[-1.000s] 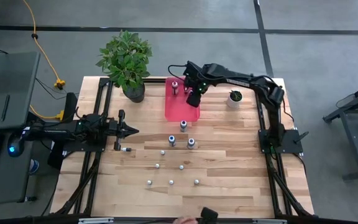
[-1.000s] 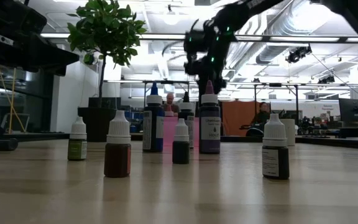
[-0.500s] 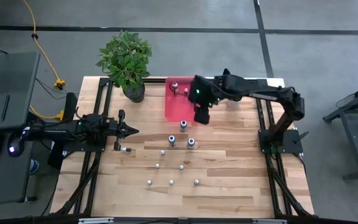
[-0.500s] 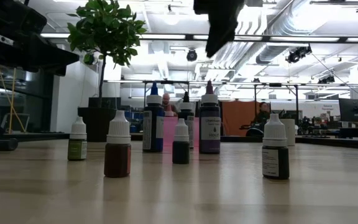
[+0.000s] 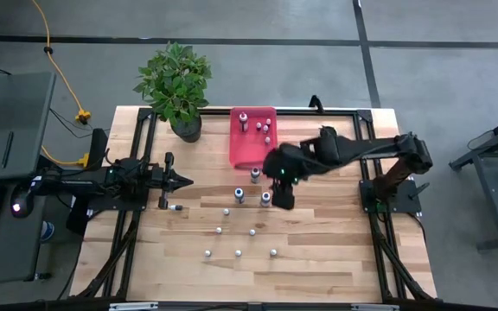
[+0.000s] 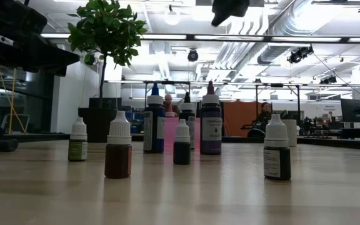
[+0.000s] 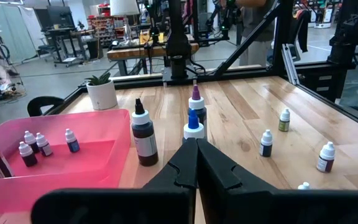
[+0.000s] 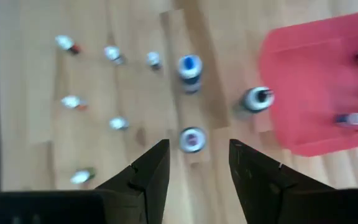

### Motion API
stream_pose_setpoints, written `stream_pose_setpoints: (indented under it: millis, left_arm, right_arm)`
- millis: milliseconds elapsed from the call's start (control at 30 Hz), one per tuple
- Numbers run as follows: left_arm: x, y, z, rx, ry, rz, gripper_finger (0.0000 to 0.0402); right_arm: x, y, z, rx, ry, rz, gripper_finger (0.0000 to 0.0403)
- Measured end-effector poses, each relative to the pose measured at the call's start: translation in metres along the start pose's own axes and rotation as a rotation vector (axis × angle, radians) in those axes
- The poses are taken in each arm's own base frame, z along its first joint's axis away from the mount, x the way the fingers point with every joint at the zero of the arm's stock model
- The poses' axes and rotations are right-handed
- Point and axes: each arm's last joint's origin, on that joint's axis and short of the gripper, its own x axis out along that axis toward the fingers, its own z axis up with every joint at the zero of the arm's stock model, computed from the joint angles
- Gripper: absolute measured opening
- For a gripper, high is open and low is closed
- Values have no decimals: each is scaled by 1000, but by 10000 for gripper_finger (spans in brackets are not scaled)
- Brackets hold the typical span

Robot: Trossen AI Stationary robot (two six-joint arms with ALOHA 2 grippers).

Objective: Pick & Place food coloring
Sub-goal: Put the green food coloring bottle into the pink bin

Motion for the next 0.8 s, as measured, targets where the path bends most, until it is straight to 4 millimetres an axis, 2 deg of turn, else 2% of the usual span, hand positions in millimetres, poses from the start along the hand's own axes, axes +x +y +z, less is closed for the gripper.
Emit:
stream_pose_setpoints:
  millis: [167,300,500,800]
  left_arm:
    - [0,0,0,0,0,0,0]
    - [0,0,0,0,0,0,0]
    - [0,0,0,0,0,0,0]
    - [0,0,0,0,0,0,0]
  right_arm:
    - [0,37,-15,45,48,39,142]
    - [11,63,-26,110,106,47,140]
    - [34,95,-40,112,183,49,147]
    - [80,127,-47,160,292,189,158]
